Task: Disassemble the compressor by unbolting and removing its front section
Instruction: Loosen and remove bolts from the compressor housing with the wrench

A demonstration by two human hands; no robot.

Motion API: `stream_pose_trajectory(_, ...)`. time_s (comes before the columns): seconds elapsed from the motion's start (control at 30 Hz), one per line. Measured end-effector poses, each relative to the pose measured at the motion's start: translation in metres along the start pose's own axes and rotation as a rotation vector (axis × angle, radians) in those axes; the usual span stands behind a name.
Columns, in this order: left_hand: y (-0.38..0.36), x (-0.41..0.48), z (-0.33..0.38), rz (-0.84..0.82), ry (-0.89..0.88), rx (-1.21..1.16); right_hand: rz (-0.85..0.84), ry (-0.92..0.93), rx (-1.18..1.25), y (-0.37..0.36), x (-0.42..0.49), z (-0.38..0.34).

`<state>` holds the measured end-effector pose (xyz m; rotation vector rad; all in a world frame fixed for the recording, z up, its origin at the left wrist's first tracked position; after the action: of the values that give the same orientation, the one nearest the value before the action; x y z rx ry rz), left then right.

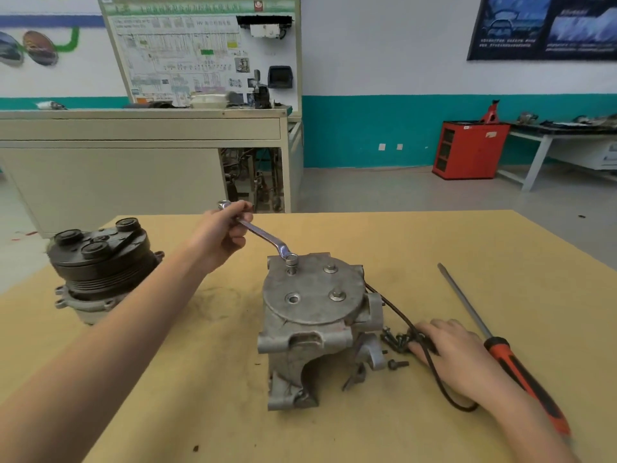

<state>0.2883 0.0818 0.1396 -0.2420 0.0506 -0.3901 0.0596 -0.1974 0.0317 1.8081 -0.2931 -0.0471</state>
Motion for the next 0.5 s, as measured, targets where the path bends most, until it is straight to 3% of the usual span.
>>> stream_pose_trajectory(0.17, 0.024, -0.058, -0.001, 0.031, -0.067, -0.304, -0.011, -0.021, -0.011, 0.001, 0.000, -0.003)
stream_pose_trajectory(0.37, 0.018, -0.096, 0.005, -0.111, -0.160, -0.291, -0.009, -0.048, -0.018, 0.003, -0.001, -0.005)
stream_pose_trajectory(0.5, 0.017, -0.109, -0.003, -0.091, -0.227, -0.282, 0.016, -0.063, -0.025, 0.004, -0.002, -0.006)
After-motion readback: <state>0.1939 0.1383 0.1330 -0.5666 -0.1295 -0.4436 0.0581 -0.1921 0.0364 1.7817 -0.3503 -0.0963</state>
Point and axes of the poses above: each hand's wrist, its own x-axis towards the middle knuckle, its own y-axis out of the back of the hand, z = x × y, the point moved 2 cm from there along x, towards the middle knuckle, and after that the axes turned 5 degrees about x, right-handed, at the moved point
